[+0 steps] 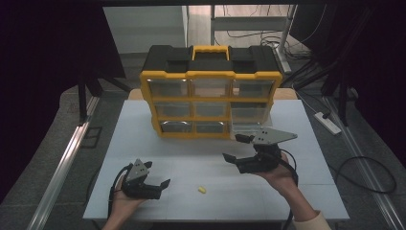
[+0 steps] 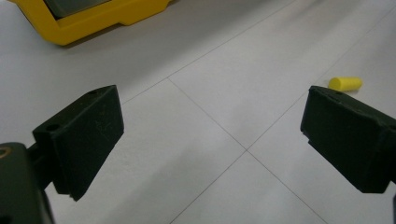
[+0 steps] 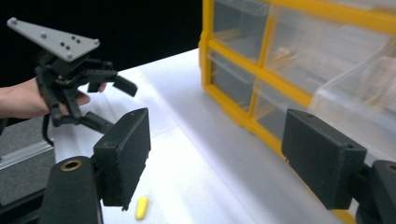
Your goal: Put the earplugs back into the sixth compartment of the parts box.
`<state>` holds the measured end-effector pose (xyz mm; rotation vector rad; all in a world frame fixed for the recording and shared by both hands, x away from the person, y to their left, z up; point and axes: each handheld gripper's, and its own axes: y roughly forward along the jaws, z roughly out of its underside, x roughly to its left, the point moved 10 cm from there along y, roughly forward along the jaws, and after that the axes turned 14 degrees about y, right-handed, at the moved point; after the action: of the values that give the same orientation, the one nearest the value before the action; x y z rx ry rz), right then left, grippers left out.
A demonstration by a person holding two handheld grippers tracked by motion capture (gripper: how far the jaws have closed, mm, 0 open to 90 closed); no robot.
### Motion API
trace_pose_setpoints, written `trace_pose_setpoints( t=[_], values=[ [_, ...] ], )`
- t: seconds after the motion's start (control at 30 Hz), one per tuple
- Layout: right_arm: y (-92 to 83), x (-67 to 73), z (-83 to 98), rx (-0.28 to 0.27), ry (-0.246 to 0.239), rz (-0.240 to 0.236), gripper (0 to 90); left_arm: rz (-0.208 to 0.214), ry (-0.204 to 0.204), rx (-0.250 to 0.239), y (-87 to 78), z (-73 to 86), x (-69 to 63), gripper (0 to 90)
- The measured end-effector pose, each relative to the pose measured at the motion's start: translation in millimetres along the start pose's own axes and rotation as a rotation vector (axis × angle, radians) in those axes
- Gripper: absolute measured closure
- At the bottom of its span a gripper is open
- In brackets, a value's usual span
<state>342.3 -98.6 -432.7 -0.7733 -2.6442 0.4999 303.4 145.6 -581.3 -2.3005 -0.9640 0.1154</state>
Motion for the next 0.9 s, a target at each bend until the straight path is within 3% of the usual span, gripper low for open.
trace_pose_setpoints(
  t=[0.13,0.4,0.57,0.73,0.9],
  values=[
    [9.2,8.2,18.5,0.05,0.0,-0.019,24.4,0.0,0.0,-0.002,-0.3,-0.2,0.0,5.5],
    [24.2,15.9,36.5,0.119,-0.001,-0.042,24.4,0.0,0.004,-0.001,0.0,-0.2,0.3,5.6],
    [39.1,16.4,53.7,0.186,0.0,-0.034,24.4,0.0,0.006,-0.002,-0.2,-0.7,-0.2,5.6],
    [47.3,13.0,65.5,0.221,0.018,-0.028,24.9,0.0,0.003,-0.004,-0.6,-1.0,-0.5,5.6],
    [57.0,12.5,77.7,0.268,0.006,-0.012,25.1,0.002,0.002,-0.005,-0.4,-1.0,-0.3,5.6]
  ],
)
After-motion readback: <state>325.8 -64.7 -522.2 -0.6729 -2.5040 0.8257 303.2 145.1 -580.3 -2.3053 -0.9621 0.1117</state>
